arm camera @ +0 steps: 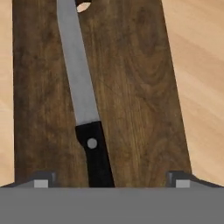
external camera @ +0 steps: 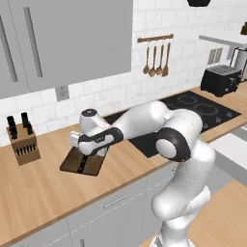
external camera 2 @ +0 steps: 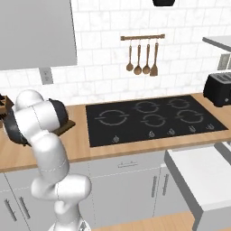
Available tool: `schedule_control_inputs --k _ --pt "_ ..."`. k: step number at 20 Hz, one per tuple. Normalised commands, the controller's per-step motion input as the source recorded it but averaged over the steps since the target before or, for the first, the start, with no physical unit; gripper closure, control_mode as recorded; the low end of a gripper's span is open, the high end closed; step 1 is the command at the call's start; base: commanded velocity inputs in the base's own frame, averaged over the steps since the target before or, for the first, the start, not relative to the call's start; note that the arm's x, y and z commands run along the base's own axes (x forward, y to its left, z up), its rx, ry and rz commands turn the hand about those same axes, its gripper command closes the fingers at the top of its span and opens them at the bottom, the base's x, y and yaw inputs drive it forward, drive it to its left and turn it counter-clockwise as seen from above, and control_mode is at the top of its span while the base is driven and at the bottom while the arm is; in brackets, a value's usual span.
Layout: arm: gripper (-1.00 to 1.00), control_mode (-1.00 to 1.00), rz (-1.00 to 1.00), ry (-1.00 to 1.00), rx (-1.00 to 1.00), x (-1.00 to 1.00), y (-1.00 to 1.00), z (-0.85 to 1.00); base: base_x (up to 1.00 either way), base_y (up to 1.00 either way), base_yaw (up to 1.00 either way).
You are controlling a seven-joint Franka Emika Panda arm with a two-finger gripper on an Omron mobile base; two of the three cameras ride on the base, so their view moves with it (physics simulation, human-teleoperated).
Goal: Pick up the knife from the drawer and place it on the cutting board. Then place the meat from the plate to the cutting board.
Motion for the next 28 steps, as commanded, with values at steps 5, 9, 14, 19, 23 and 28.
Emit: schedule_control_inputs --k 5,9,14,19,23,28 --pt "-1.0 -1.0 -0.1 -0.12 0.11 -0.75 -0.77 0.58 0.0 0.0 0.0" --pt "-1.0 -1.0 -0.12 -0.02 0.1 -0.61 -0.89 0.56 0.0 0.0 0.0" --pt "-1.0 -1.0 -0.08 0.0 0.04 -0.73 -0.96 0.51 0.0 0.0 0.0" --pt "-1.0 -1.0 -0.05 0.0 0.0 -1.0 -0.8 0.29 0.0 0.0 0.0" --pt "-1.0 -1.0 0.0 0.0 -0.13 -0.78 -0.72 0.48 0.0 0.0 0.0" --pt "-1.0 -1.0 0.02 -0.01 -0.28 -0.21 -0.59 0.58 0.0 0.0 0.0"
